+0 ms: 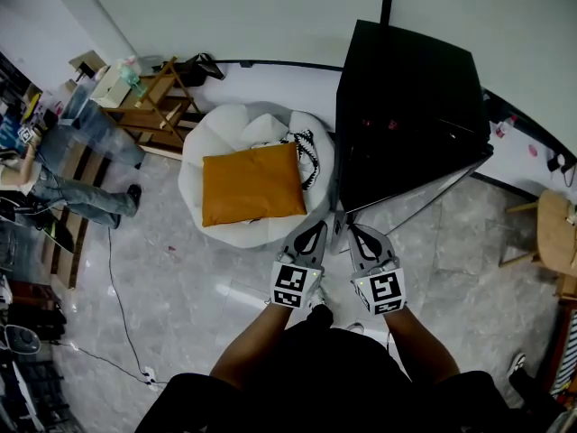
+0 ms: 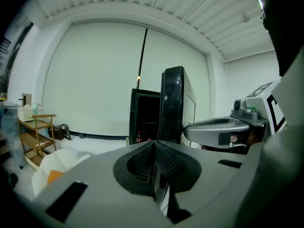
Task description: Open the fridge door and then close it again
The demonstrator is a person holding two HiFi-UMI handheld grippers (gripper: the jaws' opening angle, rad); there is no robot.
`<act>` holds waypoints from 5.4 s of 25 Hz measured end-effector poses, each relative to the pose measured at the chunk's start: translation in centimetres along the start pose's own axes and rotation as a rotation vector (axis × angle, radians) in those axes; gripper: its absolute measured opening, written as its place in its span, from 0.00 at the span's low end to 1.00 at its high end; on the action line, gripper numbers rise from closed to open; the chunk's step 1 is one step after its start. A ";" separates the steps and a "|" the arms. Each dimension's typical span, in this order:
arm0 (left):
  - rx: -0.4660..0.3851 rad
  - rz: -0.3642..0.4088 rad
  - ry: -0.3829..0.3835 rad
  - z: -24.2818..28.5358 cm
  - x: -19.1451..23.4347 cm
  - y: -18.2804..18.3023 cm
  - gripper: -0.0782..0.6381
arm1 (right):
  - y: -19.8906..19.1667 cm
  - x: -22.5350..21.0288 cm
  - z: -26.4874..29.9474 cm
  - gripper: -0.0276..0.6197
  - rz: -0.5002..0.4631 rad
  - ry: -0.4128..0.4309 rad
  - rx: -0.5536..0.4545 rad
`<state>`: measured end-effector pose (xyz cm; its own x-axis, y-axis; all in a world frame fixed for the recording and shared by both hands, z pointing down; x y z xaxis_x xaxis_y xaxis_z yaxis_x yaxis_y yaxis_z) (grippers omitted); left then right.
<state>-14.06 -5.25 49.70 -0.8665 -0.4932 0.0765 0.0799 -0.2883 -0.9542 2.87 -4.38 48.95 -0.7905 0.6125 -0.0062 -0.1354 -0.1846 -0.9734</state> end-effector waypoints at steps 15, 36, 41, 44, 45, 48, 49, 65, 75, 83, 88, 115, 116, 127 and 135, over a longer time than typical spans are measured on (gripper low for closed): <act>0.014 0.016 -0.009 2.8 5.6 0.8 0.14 | 1.0 -1.6 5.3 0.06 -0.010 -0.071 -0.027; 0.010 -0.005 -0.031 6.0 10.4 0.9 0.14 | 1.9 -4.1 10.7 0.06 -0.044 -0.131 -0.030; 0.006 -0.012 -0.042 6.4 10.7 0.9 0.14 | 2.1 -4.6 11.6 0.06 -0.048 -0.145 -0.035; 0.011 -0.013 -0.042 6.7 11.0 0.9 0.14 | 2.0 -5.0 12.1 0.06 -0.049 -0.151 -0.032; 0.013 -0.012 -0.041 6.9 11.1 0.9 0.14 | 2.1 -5.1 12.2 0.06 -0.050 -0.151 -0.033; 0.017 -0.003 -0.042 7.2 11.3 0.8 0.14 | 2.1 -5.5 12.7 0.06 -0.058 -0.150 -0.039; 0.018 0.002 -0.042 7.2 11.3 0.8 0.14 | 2.2 -5.6 12.9 0.06 -0.060 -0.150 -0.039; 0.026 0.007 -0.045 8.2 11.9 0.8 0.14 | 2.9 -8.2 15.5 0.06 -0.091 -0.150 -0.034; 0.015 -0.004 -0.049 8.6 12.2 1.4 0.14 | 2.6 -10.3 16.4 0.06 -0.129 -0.179 0.011; 0.018 0.004 -0.052 8.5 11.6 1.7 0.14 | 2.6 -10.4 16.5 0.06 -0.106 -0.177 0.012; -0.008 -0.001 -0.043 8.0 10.9 2.3 0.14 | 2.2 -9.9 15.9 0.06 -0.072 -0.144 0.005; -0.070 -0.027 0.000 0.3 -2.1 3.3 0.14 | 1.6 -4.5 -3.4 0.06 -0.055 -0.100 -0.065; -0.072 -0.025 -0.001 -0.1 -2.8 3.3 0.14 | 1.6 -4.4 -4.3 0.06 -0.056 -0.102 -0.066; -0.092 -0.002 -0.024 -4.5 -9.6 2.8 0.14 | 1.3 -2.6 -12.7 0.06 -0.057 -0.120 -0.094; -0.104 0.025 -0.021 -7.2 -12.1 2.5 0.14 | 1.3 -1.2 -16.6 0.06 -0.078 -0.119 -0.100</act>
<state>-6.96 5.92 44.35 -0.8544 -0.5165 0.0577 0.0484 -0.1897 -0.9806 13.55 7.46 43.92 -0.8458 0.5256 0.0916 -0.1439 -0.0594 -0.9878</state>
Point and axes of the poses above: the fingertips, and each gripper's own axes: z forward along the fingers, x to its left, y out of its top, the point moved 10 cm from there along -z, backward along the fingers, and after that the axes turned 2 degrees about y, right-handed, at the moved point
